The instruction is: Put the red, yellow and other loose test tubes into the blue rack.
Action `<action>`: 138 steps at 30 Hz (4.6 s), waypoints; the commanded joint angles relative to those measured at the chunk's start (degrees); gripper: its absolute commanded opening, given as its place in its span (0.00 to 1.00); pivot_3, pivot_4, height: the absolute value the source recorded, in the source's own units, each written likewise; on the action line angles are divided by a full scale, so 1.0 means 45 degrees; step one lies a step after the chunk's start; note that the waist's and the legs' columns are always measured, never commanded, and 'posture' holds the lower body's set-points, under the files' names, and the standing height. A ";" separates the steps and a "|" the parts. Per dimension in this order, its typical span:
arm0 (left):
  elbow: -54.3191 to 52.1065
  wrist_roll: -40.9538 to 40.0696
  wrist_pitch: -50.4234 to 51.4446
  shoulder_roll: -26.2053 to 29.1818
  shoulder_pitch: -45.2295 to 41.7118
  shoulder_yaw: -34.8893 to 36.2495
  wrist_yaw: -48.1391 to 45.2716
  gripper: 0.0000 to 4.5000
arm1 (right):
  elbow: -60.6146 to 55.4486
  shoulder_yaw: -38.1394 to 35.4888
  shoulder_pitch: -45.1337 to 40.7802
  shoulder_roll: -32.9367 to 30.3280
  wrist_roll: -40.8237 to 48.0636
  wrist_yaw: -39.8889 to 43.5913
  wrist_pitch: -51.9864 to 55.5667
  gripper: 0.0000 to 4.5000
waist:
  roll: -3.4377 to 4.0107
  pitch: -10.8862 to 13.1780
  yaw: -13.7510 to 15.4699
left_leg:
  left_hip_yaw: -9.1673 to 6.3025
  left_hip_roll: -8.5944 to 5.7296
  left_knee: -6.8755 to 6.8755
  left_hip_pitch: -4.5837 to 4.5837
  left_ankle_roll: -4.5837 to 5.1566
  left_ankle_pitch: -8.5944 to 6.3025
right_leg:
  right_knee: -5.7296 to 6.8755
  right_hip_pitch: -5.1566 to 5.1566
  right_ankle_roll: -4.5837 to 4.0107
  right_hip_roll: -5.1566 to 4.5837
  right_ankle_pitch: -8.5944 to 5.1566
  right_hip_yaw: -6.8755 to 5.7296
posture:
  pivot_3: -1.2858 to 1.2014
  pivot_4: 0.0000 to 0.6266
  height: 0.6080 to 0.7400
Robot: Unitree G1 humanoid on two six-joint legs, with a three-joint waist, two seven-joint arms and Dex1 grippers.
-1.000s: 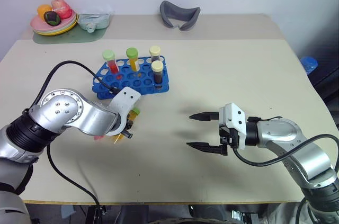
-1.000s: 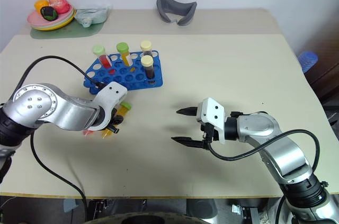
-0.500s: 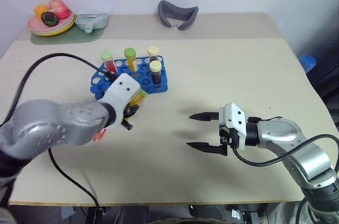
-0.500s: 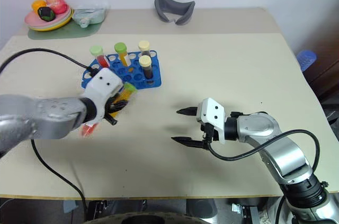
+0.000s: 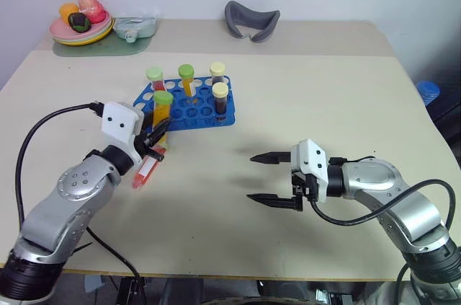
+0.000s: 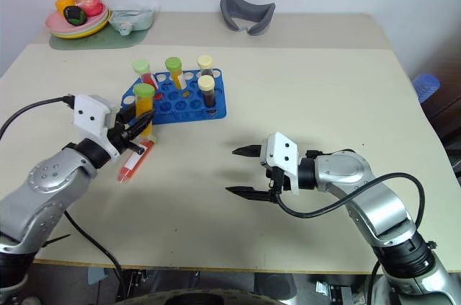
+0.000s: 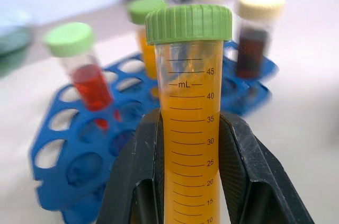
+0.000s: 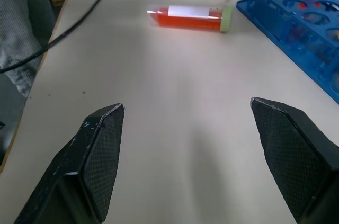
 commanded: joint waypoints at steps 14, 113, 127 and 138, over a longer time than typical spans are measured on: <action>0.5769 0.4007 -0.6153 -0.4800 -0.3704 -0.0094 -0.2574 0.17 | -0.0849 0.0268 -0.0165 0.0631 0.0163 -0.0915 0.0613 0.87 | -0.0006 -0.0009 -0.0042 | -0.0006 -0.0002 0.0008 0.0004 0.0004 -0.0002 | 0.0012 -0.0001 0.0003 0.0003 0.0002 -0.0007 | 0.52 0.24 1.00; 0.7436 0.5097 -0.7145 -0.6559 -0.3601 0.0539 -0.3119 0.99 | -0.0189 -0.0685 -0.0215 0.1307 -0.0005 -0.2417 0.0344 0.87 | -0.0006 -0.0011 -0.0061 | -0.0013 -0.0001 0.0009 0.0009 0.0004 -0.0002 | 0.0019 0.0003 0.0004 0.0005 0.0003 -0.0010 | 0.52 0.24 1.00; -0.0387 0.1109 0.1035 -0.1961 -0.0533 0.3459 -0.3396 0.99 | 0.0058 -0.0796 -0.0165 0.1312 0.0089 -0.2240 0.0283 0.87 | -0.0002 -0.0009 -0.0069 | -0.0019 0.0007 0.0004 0.0010 0.0005 -0.0002 | 0.0030 0.0002 0.0003 0.0007 0.0002 -0.0012 | 0.52 0.24 1.00; -0.0922 -0.1114 1.4994 0.1856 -0.4231 0.2803 -0.1688 0.99 | 0.0764 -0.0506 -0.0745 0.1324 -0.0091 -0.1368 -0.0083 0.87 | -0.0007 -0.0002 -0.0092 | -0.0026 0.0004 0.0000 0.0010 0.0009 -0.0004 | 0.0030 0.0000 0.0003 0.0011 -0.0001 -0.0013 | 0.52 0.24 1.00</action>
